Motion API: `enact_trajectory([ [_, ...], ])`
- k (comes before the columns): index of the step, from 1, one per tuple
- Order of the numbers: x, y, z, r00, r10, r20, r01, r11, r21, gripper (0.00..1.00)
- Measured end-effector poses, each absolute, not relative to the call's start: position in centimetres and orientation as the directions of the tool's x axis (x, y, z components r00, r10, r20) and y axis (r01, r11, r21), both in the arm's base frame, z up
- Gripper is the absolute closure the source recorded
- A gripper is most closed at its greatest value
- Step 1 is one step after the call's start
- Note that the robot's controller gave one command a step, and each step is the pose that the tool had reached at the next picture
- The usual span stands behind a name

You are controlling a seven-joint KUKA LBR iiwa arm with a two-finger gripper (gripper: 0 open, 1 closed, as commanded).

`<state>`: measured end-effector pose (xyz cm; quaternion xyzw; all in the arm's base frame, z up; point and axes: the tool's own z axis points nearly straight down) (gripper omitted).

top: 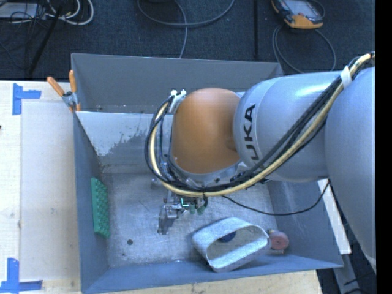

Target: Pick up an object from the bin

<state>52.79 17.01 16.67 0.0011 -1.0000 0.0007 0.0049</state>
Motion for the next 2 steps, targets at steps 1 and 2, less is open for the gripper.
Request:
enact_trajectory([
  [1,51.6,7.9,11.4,-0.957,-0.289,0.005,-0.289,0.957,-0.001,0.0],
  [2,56.7,7.7,7.3,-0.893,-0.45,-0.005,-0.45,0.893,0.002,0.0],
])
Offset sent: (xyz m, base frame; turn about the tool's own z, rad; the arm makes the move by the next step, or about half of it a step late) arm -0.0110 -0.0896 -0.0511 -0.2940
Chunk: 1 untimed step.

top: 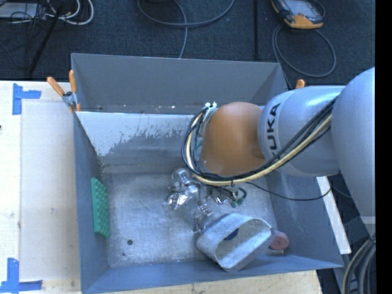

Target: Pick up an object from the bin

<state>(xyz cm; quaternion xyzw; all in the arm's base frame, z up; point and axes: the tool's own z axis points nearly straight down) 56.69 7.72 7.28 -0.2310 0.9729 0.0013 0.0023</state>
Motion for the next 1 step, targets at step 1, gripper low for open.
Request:
enact_trajectory([
  [1,56.79,7.6,7.42,-0.895,-0.446,-0.006,-0.446,0.895,0.0,1.0],
])
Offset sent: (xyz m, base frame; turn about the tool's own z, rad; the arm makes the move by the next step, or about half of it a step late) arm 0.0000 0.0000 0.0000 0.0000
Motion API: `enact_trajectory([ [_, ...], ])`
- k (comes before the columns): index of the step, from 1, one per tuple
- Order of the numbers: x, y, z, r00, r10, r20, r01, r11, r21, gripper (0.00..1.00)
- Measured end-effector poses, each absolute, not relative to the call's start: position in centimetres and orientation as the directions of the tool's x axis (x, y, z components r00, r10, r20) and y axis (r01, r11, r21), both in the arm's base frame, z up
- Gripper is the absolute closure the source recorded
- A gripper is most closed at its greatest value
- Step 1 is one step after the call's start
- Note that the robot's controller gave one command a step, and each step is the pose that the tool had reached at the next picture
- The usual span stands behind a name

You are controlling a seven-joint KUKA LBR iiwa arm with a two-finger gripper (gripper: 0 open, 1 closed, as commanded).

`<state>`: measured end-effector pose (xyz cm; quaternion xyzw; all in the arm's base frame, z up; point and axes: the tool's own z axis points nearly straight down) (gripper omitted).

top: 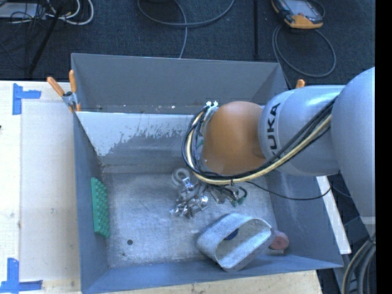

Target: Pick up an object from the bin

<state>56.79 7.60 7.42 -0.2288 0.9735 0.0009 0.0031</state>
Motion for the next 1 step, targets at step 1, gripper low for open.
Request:
enact_trajectory([
  [1,57.03,8.11,29.9,-0.715,-0.699,-0.008,-0.699,0.715,-0.005,1.0],
])
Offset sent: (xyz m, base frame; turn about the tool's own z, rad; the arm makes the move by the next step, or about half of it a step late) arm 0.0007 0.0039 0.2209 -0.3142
